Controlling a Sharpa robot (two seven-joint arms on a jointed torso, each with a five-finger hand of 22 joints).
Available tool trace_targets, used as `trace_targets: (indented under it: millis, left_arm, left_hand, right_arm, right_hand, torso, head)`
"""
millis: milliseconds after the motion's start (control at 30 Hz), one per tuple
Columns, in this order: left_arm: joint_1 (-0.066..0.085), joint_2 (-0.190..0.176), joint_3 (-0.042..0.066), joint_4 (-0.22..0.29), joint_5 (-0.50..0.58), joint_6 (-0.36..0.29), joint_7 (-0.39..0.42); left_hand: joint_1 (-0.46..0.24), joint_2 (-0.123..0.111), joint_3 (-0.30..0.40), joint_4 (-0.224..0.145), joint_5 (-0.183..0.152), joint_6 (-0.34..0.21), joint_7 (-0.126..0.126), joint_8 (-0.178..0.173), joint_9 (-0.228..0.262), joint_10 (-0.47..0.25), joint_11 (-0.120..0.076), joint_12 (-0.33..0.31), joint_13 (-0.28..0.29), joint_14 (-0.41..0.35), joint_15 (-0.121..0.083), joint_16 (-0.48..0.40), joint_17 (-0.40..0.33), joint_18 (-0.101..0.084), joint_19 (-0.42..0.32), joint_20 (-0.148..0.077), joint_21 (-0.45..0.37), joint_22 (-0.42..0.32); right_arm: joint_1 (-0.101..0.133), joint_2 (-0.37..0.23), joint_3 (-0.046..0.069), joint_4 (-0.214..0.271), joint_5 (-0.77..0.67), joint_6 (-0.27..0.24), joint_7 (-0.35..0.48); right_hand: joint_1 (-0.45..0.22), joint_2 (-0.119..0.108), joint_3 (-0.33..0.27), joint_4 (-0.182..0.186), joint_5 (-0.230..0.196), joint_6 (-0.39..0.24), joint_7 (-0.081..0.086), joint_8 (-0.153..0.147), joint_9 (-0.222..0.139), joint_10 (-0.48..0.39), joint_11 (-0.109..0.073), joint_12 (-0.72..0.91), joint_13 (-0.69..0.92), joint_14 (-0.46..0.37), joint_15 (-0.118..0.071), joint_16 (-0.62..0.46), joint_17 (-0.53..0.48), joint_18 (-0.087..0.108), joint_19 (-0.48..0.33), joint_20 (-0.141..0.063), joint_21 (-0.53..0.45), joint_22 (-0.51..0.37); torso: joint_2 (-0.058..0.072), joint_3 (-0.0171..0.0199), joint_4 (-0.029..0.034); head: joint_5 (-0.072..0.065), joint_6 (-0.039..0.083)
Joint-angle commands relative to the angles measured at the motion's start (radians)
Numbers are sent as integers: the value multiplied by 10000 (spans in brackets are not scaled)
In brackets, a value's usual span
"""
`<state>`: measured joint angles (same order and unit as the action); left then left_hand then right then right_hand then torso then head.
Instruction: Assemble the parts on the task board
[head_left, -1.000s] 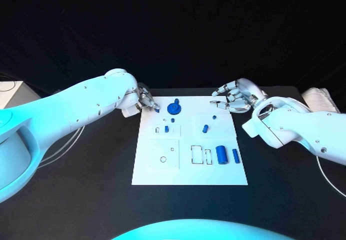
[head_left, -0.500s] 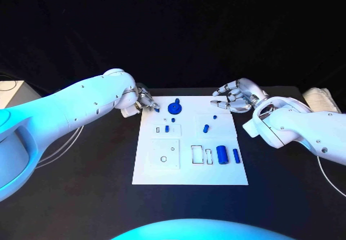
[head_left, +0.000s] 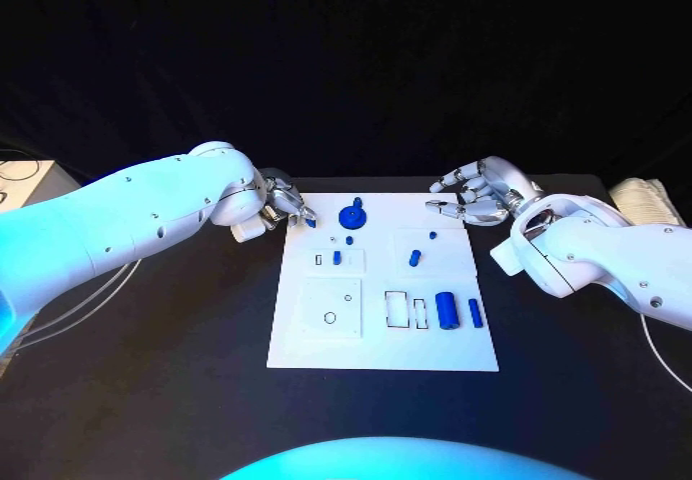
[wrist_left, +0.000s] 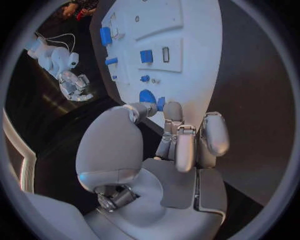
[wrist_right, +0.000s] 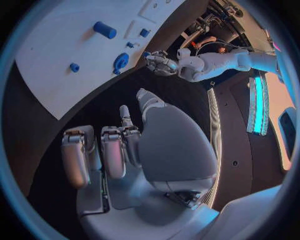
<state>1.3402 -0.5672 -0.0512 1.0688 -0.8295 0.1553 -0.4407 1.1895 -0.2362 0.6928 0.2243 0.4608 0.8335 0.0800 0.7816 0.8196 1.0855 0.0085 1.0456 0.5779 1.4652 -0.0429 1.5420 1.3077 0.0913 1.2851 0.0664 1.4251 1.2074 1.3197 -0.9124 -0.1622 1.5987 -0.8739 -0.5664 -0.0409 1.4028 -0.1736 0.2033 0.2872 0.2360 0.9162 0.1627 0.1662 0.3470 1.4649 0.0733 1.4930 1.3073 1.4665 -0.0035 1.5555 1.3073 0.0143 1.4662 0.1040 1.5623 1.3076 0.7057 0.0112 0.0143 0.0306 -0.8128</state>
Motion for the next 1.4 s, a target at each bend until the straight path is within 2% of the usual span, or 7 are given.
trace_targets:
  millis: [33, 133, 367, 500, 567, 767, 1400]
  left_arm:
    - [14, -239, 13, 569, -43, -718, 159]
    - [13, -508, 13, 1109, -187, -1020, 85]
    - [-1, -867, -30, 1986, -750, -1412, -196]
    - [-32, -976, -101, 2316, -1103, -1528, -339]
    - [-55, -1019, -195, 2482, -1284, -1541, -425]
    - [-117, -1038, -344, 2687, -1437, -1355, -543]
    - [-333, -913, -513, 2829, -1705, -694, -635]
  left_hand:
    - [-131, -42, 1986, -2094, 239, 134, -21, 21, -38, 227, -54, 117, 137, 824, -88, 86, 2078, -92, 170, -41, 121, 152]
    - [-190, -77, 1999, -2148, 389, 220, -55, 16, -46, 374, -90, 181, 258, 867, -122, 120, 2172, -121, 281, -73, 184, 284]
    - [-293, -134, 2044, -2233, 666, 357, -114, 8, -57, 611, -149, 288, 463, 926, -180, 166, 2301, -168, 464, -130, 285, 500]
    - [-300, -139, 2046, -2238, 679, 365, -117, 8, -57, 625, -152, 294, 475, 933, -183, 171, 2316, -174, 483, -133, 295, 523]
    - [-305, -142, 2051, -2244, 690, 373, -121, 8, -58, 633, -156, 293, 474, 939, -187, 177, 2331, -175, 487, -136, 297, 528]
    - [-305, -142, 2051, -2244, 690, 373, -121, 8, -58, 633, -156, 293, 474, 939, -187, 177, 2331, -175, 487, -136, 297, 528]
    - [-314, -147, 2066, -2259, 707, 389, -129, 5, -60, 643, -164, 285, 466, 934, -195, 171, 2317, -172, 481, -144, 295, 516]
  right_arm:
    - [-2, -19, 4, 22, -27, 115, 28]
    - [-2, -33, 4, 26, -25, 116, 24]
    - [-2, -44, 3, 22, -23, 124, 17]
    - [-3, -51, 3, 24, -22, 126, 15]
    - [-3, -50, 3, 23, -22, 128, 14]
    - [-3, -44, 3, 19, -21, 133, 13]
    - [-4, -40, 2, 7, -21, 169, 9]
  right_hand:
    - [-82, -1, 41, -8, 21, 4, -17, 30, -11, 360, 37, -7, 1970, 921, 54, -66, 2160, -111, 989, 5, -35, 2548]
    - [-82, -1, 41, -8, 21, 4, -17, 30, -11, 360, 37, -7, 1970, 921, 54, -66, 2160, -111, 989, 5, -35, 2548]
    - [-82, -1, 41, -8, 21, 4, -17, 30, -11, 360, 37, -7, 1970, 921, 54, -66, 2160, -111, 989, 5, -35, 2548]
    - [-82, -1, 41, -8, 21, 4, -17, 30, -11, 360, 37, -7, 1970, 921, 54, -66, 2160, -111, 989, 5, -35, 2548]
    - [-82, -1, 41, -8, 21, 4, -17, 30, -11, 360, 37, -7, 1970, 921, 54, -66, 2160, -111, 989, 5, -35, 2548]
    - [-82, -1, 41, -8, 21, 4, -17, 30, -11, 360, 37, -7, 1970, 921, 54, -66, 2160, -111, 989, 5, -35, 2548]
    - [-82, -1, 41, -8, 21, 4, -17, 30, -11, 360, 37, -7, 1970, 921, 54, -66, 2160, -111, 989, 5, -35, 2548]
  torso:
    - [-35, 2, 47]
    - [-42, 7, 69]
    - [-13, 8, 30]
    - [-20, 13, 49]
    - [-18, 15, 46]
    - [-10, 16, 21]
    - [1, 8, 12]
  head:
    - [-20, -42]
    - [-16, -63]
    - [45, -90]
    - [65, -118]
    - [75, -129]
    - [100, -146]
    - [70, -209]
